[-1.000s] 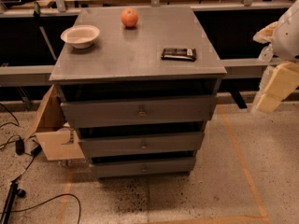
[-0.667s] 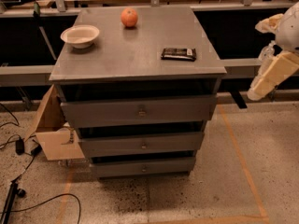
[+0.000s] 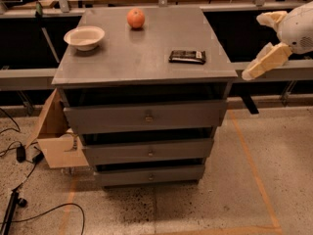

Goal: Move rxbar chocolate near orange

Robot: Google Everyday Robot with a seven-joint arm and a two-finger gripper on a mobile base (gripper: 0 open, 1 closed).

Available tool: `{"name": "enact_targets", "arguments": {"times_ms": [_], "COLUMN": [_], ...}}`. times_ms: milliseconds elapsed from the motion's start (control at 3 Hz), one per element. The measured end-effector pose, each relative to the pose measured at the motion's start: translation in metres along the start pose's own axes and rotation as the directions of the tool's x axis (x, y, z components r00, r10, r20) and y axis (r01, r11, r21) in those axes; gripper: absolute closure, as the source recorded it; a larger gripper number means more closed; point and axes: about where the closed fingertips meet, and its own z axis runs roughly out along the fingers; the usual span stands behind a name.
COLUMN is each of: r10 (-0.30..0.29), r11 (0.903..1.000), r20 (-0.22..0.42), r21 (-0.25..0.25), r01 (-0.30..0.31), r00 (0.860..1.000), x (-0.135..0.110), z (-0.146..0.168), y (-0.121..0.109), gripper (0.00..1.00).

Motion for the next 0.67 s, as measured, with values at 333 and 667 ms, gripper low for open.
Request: {"name": "enact_targets", "arguments": {"times_ms": [333, 667], "r10": [0.049, 0.049], "r11": [0.9983, 0.9983], "r20": [0.079, 0.089], "r21": [-0.034, -0.035], "r01": [-0.046, -0.046], "r00": [0.996, 0.995], "x": [-0.0054, -0.0070], "z": [0.0377, 0.0425], "y": [-0.0229, -0.0269], "gripper": [0.00, 0.00]}}
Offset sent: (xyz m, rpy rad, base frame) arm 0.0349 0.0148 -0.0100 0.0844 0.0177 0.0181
